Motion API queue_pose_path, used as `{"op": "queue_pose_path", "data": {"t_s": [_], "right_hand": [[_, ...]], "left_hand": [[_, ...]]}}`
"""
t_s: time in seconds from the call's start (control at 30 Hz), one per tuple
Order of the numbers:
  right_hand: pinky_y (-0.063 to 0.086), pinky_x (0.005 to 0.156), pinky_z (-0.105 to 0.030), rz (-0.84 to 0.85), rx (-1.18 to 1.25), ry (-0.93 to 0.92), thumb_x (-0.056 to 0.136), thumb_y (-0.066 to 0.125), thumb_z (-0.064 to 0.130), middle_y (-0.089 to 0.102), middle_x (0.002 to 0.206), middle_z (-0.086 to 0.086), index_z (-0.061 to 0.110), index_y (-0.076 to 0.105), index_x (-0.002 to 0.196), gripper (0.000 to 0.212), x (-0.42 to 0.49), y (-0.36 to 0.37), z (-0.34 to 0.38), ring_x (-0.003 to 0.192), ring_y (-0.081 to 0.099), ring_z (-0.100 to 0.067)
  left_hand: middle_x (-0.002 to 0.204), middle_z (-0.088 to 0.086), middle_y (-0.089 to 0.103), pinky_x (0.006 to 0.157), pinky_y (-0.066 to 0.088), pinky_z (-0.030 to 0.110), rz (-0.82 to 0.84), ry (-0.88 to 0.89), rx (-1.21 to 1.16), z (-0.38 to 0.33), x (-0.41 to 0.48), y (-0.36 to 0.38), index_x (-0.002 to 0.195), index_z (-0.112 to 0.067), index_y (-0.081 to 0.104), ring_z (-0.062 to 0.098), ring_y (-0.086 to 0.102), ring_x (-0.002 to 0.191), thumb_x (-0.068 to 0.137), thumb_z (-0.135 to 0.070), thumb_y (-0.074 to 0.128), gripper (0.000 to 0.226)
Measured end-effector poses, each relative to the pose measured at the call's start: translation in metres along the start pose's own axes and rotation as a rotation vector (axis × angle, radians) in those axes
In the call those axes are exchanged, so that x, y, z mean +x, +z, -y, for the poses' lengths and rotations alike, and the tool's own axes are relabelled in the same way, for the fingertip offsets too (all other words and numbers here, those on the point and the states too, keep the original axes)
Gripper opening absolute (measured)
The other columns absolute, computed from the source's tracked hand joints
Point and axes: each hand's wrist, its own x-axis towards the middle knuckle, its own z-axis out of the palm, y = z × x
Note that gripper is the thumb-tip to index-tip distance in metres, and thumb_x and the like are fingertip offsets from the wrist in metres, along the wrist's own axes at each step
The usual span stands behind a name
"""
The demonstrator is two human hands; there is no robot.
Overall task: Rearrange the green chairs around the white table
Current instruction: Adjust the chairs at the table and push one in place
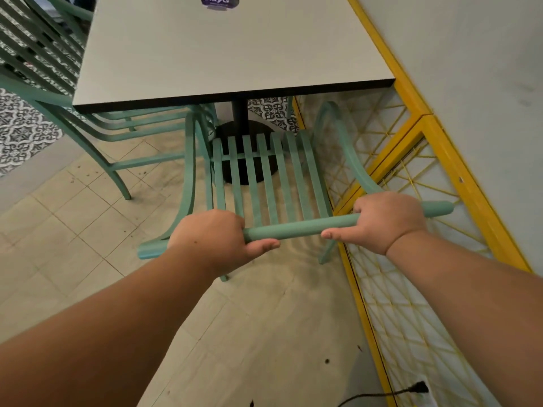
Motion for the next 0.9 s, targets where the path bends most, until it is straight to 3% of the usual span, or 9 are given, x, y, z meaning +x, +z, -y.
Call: {"op": "queue_pose_path", "data": {"t_s": [0.13, 0.3, 0.43, 0.53, 0.63, 0.73, 0.77, 0.83, 0.9], "right_hand": [[0.034, 0.044, -0.025, -0.003, 0.004, -0.002, 0.032, -0.009, 0.110, 0.054, 0.053, 0.007, 0.026, 0.056, 0.060, 0.110, 0.019, -0.004, -0.005, 0.048, 0.052, -0.013], [0.034, 0.043, -0.025, 0.022, -0.018, -0.001, 0.030, -0.009, 0.109, 0.054, 0.051, 0.008, 0.026, 0.056, 0.059, 0.109, 0.032, -0.006, -0.011, 0.046, 0.052, -0.012], [0.035, 0.044, -0.025, 0.032, -0.032, 0.008, 0.032, -0.006, 0.111, 0.054, 0.052, 0.009, 0.026, 0.055, 0.059, 0.108, 0.034, -0.003, -0.013, 0.046, 0.051, -0.011], [0.040, 0.049, -0.028, 0.051, -0.033, 0.001, 0.036, -0.006, 0.111, 0.053, 0.055, 0.008, 0.026, 0.053, 0.060, 0.106, 0.033, -0.006, -0.013, 0.050, 0.050, -0.013], [0.047, 0.068, -0.038, 0.115, -0.071, 0.009, 0.039, -0.006, 0.111, 0.053, 0.061, 0.006, 0.026, 0.054, 0.062, 0.106, 0.034, -0.013, -0.009, 0.060, 0.051, -0.018], [0.037, 0.099, -0.052, 0.158, -0.036, 0.105, 0.055, -0.009, 0.105, 0.062, 0.085, 0.001, 0.028, 0.064, 0.080, 0.108, 0.036, -0.017, -0.008, 0.094, 0.055, -0.028], [0.032, 0.105, -0.054, 0.166, 0.016, 0.159, 0.066, -0.006, 0.099, 0.063, 0.099, -0.004, 0.026, 0.066, 0.093, 0.105, 0.034, -0.020, -0.006, 0.108, 0.052, -0.031], [0.031, 0.109, -0.052, 0.159, 0.169, 0.279, 0.087, 0.018, 0.083, 0.060, 0.123, -0.013, 0.018, 0.062, 0.114, 0.084, 0.025, -0.024, 0.004, 0.124, 0.045, -0.034], [0.033, 0.108, -0.047, 0.103, 0.361, 0.344, 0.095, 0.041, 0.067, 0.056, 0.132, -0.017, 0.010, 0.057, 0.127, 0.067, 0.007, -0.031, 0.022, 0.127, 0.045, -0.036]], "left_hand": [[0.050, -0.009, 0.058, 0.038, 0.050, 0.025, -0.008, -0.017, -0.016, 0.001, 0.020, -0.003, 0.061, -0.029, 0.058, 0.008, 0.057, 0.042, 0.050, -0.110, 0.002, 0.100], [0.046, -0.009, 0.056, 0.035, 0.047, 0.024, -0.004, -0.025, 0.004, 0.002, 0.031, -0.002, 0.059, -0.030, 0.057, 0.007, 0.054, 0.039, 0.050, -0.110, 0.003, 0.097], [0.046, -0.010, 0.054, 0.032, 0.036, 0.022, -0.029, -0.025, 0.029, 0.002, 0.030, -0.001, 0.061, -0.032, 0.055, 0.005, 0.051, 0.039, 0.053, -0.109, 0.003, 0.093], [0.053, -0.010, 0.056, 0.039, 0.049, 0.027, 0.008, -0.036, -0.019, 0.001, 0.028, -0.005, 0.066, -0.032, 0.055, 0.007, 0.055, 0.045, 0.054, -0.109, 0.004, 0.093], [0.050, -0.009, 0.058, 0.041, 0.051, 0.028, 0.053, -0.002, -0.014, 0.001, 0.028, -0.011, 0.068, -0.030, 0.057, 0.010, 0.057, 0.045, 0.057, -0.108, 0.003, 0.095], [0.051, -0.008, 0.058, 0.038, 0.045, 0.026, 0.068, 0.042, -0.010, 0.002, 0.032, -0.010, 0.068, -0.030, 0.057, 0.012, 0.057, 0.045, 0.061, -0.105, 0.000, 0.095], [0.055, -0.007, 0.059, 0.040, 0.046, 0.028, 0.076, 0.041, -0.033, 0.003, 0.032, -0.012, 0.071, -0.030, 0.057, 0.013, 0.058, 0.048, 0.063, -0.104, -0.001, 0.095], [0.074, -0.003, 0.067, 0.052, 0.053, 0.033, 0.136, 0.033, -0.111, 0.007, 0.033, -0.016, 0.089, -0.029, 0.062, 0.016, 0.064, 0.064, 0.068, -0.100, -0.002, 0.098], [0.125, 0.005, 0.067, 0.084, 0.056, 0.044, 0.283, 0.041, -0.186, 0.010, 0.034, -0.025, 0.133, -0.026, 0.056, 0.025, 0.065, 0.110, 0.078, -0.094, 0.002, 0.102]]}}
